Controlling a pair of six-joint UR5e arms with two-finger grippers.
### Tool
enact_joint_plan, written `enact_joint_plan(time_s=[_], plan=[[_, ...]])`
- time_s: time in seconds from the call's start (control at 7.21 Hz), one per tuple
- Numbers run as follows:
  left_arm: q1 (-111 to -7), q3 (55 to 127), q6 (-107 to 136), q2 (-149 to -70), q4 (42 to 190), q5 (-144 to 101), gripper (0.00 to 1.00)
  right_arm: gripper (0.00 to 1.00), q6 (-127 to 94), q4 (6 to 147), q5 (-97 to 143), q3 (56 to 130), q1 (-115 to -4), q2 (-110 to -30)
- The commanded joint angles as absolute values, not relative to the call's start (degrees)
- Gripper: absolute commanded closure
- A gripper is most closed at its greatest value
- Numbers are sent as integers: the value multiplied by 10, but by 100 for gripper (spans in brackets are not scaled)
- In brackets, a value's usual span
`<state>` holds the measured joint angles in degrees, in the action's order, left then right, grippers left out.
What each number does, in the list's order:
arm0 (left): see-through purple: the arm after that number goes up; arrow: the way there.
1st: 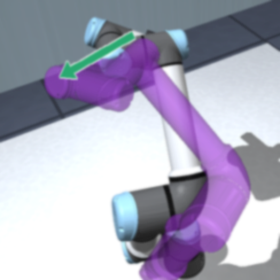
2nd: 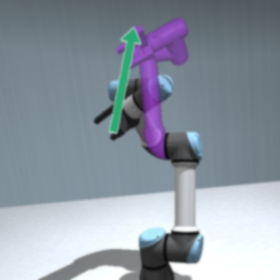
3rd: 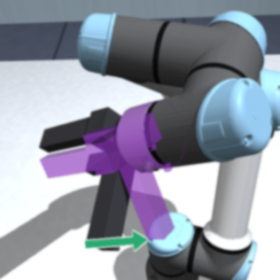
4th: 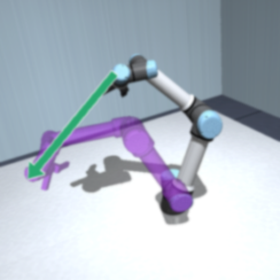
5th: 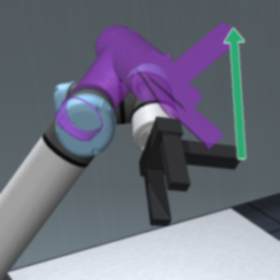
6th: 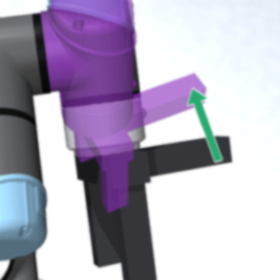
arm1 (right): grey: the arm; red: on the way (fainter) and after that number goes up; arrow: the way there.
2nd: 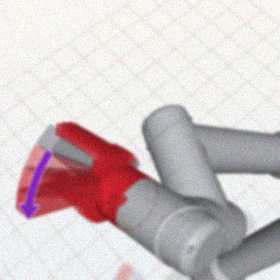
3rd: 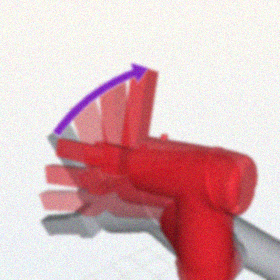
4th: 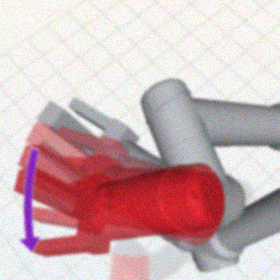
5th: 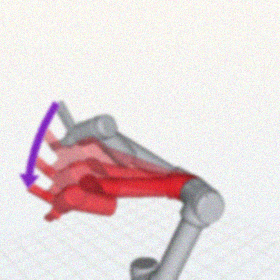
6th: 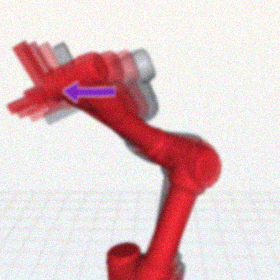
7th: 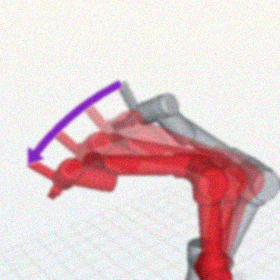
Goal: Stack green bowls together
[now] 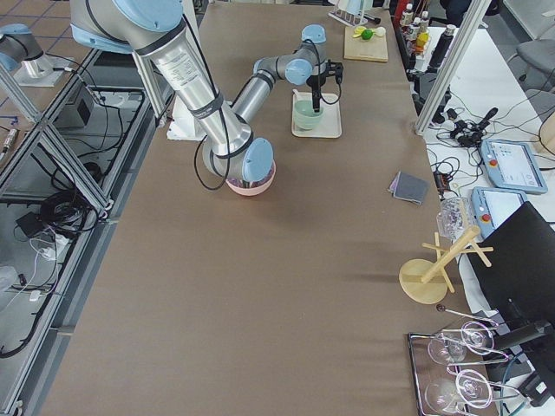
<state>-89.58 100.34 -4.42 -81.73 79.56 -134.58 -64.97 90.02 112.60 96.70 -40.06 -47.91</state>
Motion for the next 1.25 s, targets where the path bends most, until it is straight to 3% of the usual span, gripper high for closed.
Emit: enact_joint_plan(time_s=[0.0, 0.42, 0.83, 1.11], plan=[[-939, 1006, -62, -806, 795, -1345, 2, 0, -504, 989, 1187, 1050, -496, -563], [-967, 1081, -39, -774, 795, -1346, 2, 0, -243, 1040, 1195, 1098, -599, -709], [-964, 1086, -31, -773, 795, -1346, 2, 0, -143, 1035, 1261, 1098, -715, -878], [-964, 1086, -33, -773, 795, -1346, 2, 0, -103, 1036, 1269, 1098, -790, -943]])
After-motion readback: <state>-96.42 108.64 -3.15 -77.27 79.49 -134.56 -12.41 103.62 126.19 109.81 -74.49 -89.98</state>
